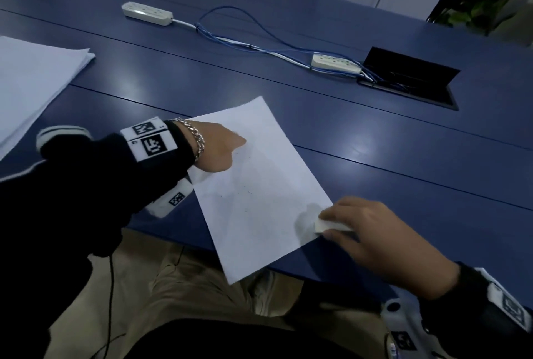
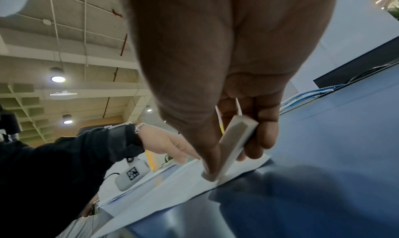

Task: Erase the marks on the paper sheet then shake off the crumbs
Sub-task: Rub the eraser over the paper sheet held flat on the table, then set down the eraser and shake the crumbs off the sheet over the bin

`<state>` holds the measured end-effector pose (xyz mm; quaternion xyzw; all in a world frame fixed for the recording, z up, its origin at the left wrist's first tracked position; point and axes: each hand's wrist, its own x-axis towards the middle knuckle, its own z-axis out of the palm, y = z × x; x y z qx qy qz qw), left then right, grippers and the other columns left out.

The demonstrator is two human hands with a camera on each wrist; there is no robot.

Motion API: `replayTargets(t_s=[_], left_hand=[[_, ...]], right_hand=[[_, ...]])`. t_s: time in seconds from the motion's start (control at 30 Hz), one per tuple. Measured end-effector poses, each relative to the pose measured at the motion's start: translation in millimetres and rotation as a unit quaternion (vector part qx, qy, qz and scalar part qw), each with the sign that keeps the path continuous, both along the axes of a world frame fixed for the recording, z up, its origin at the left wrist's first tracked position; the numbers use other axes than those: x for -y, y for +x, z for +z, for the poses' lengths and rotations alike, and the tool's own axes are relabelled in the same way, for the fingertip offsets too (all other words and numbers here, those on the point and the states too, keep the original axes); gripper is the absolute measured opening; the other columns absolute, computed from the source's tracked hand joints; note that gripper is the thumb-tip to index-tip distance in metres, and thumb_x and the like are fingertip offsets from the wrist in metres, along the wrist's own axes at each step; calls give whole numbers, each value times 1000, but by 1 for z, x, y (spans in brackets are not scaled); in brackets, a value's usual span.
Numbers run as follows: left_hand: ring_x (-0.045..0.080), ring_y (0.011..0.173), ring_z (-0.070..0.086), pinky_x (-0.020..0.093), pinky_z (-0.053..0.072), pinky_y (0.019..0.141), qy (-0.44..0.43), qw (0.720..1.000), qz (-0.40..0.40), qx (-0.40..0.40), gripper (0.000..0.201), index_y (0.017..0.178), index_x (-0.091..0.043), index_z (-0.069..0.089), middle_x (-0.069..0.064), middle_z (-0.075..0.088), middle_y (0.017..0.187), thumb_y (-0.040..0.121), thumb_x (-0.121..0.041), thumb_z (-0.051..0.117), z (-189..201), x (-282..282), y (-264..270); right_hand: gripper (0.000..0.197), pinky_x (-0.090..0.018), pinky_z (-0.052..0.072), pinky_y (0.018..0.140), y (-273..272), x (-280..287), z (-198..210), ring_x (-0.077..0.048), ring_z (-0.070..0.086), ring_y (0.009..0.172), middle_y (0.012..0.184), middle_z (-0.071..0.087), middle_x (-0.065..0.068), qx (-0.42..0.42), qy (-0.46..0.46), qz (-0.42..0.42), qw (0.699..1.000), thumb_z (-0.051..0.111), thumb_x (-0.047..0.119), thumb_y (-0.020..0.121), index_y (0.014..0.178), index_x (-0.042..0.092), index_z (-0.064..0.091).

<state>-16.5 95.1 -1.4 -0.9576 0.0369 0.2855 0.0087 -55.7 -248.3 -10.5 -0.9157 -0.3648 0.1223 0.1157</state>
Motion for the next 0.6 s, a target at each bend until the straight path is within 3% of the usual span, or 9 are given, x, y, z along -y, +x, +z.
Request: replayTargets(t_s=[0.1,0.17,0.27,0.33,0.4,0.5,0.6], left_hand=[[17,160,15,33,11,129,-46,999,-27,6,70,168,-29,12,-10,9,175,105,-16,39,-1,8,16],[15,160,14,29,9,128,-98,994,-45,15,70,167,-31,15,-11,13,174,105,-12,42,-2,10,30],[22,156,28,31,19,125,-160,981,-32,102,66,165,-30,27,-1,29,171,106,-20,54,9,7,50],[28,143,47,32,32,117,-185,966,5,179,59,159,-21,42,6,48,159,103,-21,61,19,-2,64],[28,126,59,31,42,105,-202,951,39,230,50,148,-16,56,6,65,137,99,-18,66,24,-13,77],[26,114,64,28,44,97,-208,943,69,249,42,136,-18,66,1,72,118,94,-14,65,19,-24,89],[26,111,66,25,43,95,-208,941,81,255,38,131,-14,70,5,73,119,94,-10,62,12,-25,95]], right_hand=[[29,-16,46,90,-17,6,-3,1,59,102,113,56,26,-31,18,4,999,61,46,95,122,37,66],[29,-9,42,87,-23,8,-3,4,57,100,113,53,27,-42,17,-1,999,62,48,95,121,39,66],[23,-3,37,82,-13,21,4,3,59,92,105,59,22,-4,70,-55,996,66,46,93,113,36,70],[17,-6,37,80,3,37,14,-1,58,89,97,62,18,52,101,-114,987,67,44,94,106,34,71],[15,-21,38,79,19,55,21,-9,59,89,95,62,13,77,68,-181,978,66,43,95,103,31,69],[17,-33,44,78,35,79,20,-14,59,90,97,64,10,35,11,-250,967,64,47,94,100,31,65],[15,-35,50,78,39,85,14,-9,61,91,97,67,13,-27,2,-264,964,66,49,92,97,35,64]])
